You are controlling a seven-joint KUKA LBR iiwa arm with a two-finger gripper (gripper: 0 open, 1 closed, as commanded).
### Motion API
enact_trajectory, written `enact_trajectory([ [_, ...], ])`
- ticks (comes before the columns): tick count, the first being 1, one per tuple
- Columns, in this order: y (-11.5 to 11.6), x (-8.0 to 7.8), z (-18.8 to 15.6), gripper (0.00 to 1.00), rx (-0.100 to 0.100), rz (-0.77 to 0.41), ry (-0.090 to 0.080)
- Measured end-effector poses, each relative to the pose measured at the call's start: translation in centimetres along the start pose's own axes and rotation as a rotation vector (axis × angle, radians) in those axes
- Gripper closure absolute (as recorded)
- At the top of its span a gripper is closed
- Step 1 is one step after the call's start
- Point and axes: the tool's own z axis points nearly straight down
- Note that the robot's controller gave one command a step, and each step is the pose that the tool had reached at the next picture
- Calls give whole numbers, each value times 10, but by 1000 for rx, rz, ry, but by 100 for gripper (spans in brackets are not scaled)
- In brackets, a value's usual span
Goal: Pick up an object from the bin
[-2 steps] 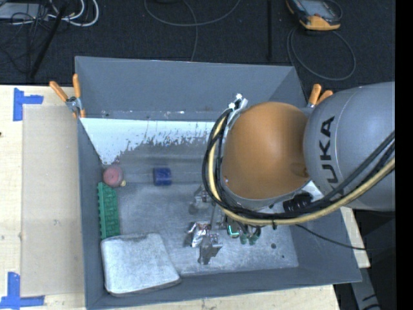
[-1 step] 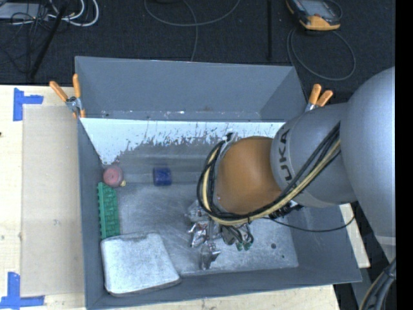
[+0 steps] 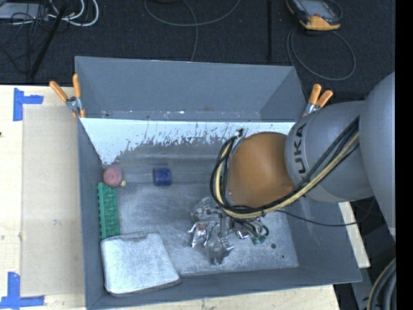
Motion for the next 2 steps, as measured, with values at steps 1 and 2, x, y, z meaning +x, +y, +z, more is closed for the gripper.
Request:
enact_trajectory([
  [1,21,-26,0,0,3,-138,5],
  [2,-3,-7,-28,0,2,81,5],
])
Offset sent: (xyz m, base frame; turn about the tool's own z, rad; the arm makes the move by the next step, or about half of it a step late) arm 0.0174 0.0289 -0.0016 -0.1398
